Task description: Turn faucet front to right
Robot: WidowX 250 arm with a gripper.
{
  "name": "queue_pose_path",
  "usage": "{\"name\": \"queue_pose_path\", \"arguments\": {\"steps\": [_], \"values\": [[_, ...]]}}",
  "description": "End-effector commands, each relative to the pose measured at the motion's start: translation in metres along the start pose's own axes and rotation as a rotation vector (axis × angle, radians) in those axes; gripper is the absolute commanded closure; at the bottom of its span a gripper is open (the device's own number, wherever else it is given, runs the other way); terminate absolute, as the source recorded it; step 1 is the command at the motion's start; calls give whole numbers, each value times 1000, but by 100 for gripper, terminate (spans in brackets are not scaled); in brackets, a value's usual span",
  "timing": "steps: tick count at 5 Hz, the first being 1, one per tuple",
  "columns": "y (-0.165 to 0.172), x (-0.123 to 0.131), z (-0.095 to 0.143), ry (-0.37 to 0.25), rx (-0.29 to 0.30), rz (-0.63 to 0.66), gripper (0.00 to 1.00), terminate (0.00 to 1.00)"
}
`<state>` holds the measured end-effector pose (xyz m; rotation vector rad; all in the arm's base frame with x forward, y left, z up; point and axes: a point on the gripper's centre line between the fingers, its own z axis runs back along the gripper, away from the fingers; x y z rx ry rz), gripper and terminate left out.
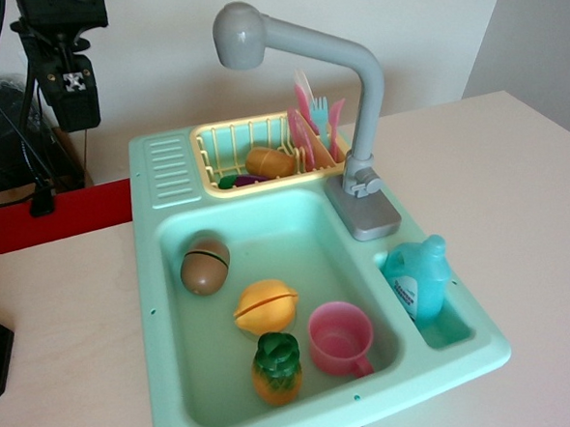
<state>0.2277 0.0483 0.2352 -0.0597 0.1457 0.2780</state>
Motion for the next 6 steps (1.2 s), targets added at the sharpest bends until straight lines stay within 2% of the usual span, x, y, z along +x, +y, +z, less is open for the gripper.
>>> {"name": "queue_pose_path", "arguments": {"steps": [1, 3, 4, 6], "values": [[0, 0, 0, 0, 0, 0, 0, 0], [4, 38, -2, 7, -5, 23, 0, 0], [0, 60, -6, 25, -2, 16, 0, 0], [-15, 87, -13, 48, -6, -10, 0, 0]]}}
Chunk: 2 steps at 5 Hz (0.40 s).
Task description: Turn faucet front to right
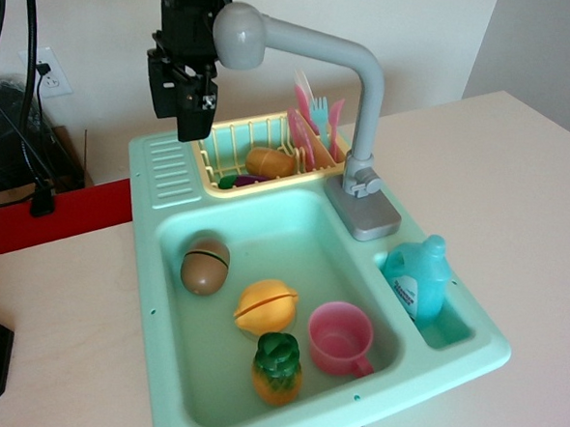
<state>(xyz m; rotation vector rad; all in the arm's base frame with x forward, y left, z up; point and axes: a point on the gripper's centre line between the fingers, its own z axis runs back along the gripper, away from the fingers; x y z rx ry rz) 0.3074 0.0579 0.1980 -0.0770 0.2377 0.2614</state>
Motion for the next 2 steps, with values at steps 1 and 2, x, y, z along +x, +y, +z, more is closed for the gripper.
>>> {"name": "queue_pose_path", "arguments": {"steps": [1, 2], "values": [[-27, 5, 9, -34, -6, -48, 0, 0], [-65, -4, 6, -19, 11, -140, 0, 0]]}}
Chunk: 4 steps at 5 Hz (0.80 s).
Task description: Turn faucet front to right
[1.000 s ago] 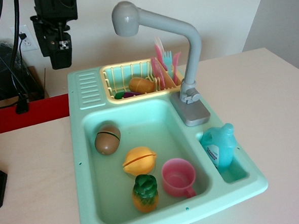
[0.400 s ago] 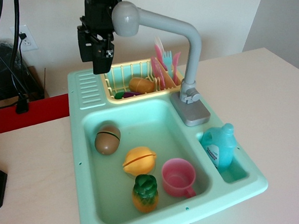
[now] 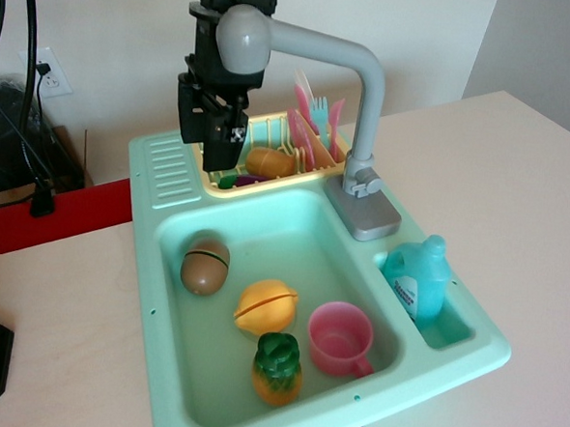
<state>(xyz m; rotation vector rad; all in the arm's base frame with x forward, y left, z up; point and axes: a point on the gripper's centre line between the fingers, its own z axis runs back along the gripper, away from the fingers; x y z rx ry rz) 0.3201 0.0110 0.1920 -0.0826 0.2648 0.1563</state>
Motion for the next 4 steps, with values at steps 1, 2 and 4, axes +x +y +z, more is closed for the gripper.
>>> {"name": "queue_pose_path", "arguments": {"steps": [1, 2, 4], "values": [[-64, -17, 9, -40, 12, -132, 0, 0], [-99, -29, -2, -16, 26, -228, 0, 0], [-60, -45, -3, -33, 43, -40, 0, 0]]}}
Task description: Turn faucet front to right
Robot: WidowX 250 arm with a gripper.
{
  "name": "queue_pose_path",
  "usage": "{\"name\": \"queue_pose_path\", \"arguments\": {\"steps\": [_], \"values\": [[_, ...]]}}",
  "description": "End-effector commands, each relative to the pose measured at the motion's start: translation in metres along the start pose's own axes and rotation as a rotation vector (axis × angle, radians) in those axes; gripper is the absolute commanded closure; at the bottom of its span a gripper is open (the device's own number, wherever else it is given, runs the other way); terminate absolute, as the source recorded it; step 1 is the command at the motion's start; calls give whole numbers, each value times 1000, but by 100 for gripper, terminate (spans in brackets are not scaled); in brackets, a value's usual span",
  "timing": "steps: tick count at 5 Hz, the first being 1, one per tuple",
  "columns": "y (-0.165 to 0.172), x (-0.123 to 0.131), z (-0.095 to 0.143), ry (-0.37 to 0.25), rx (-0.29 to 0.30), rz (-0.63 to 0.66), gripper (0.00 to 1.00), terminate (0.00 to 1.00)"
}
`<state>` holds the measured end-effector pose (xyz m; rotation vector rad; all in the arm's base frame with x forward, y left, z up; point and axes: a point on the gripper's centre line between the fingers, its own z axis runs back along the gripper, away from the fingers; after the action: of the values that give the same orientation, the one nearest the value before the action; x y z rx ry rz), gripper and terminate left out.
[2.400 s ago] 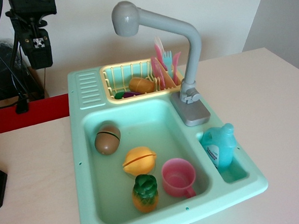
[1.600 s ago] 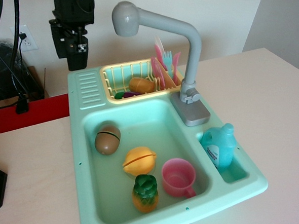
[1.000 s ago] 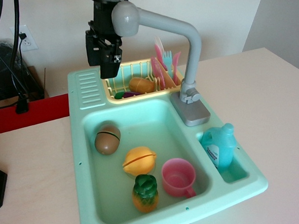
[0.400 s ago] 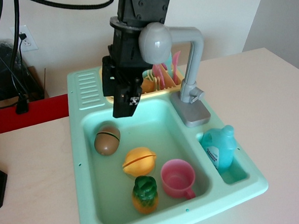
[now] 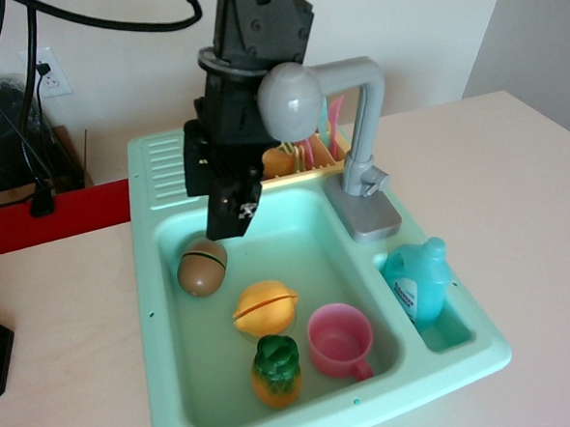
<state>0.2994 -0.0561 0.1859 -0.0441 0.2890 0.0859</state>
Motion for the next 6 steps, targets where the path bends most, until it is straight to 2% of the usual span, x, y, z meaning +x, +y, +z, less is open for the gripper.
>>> {"name": "queue_pose_path", "arguments": {"steps": [1, 2, 3, 4, 6], "values": [[50, -35, 15, -103, 34, 203, 0, 0], [98, -50, 18, -158, 90, 352, 0, 0], [147, -50, 22, -167, 100, 383, 0, 0], [156, -59, 19, -151, 41, 339, 0, 0], [99, -99, 30, -199, -34, 184, 0, 0]]}}
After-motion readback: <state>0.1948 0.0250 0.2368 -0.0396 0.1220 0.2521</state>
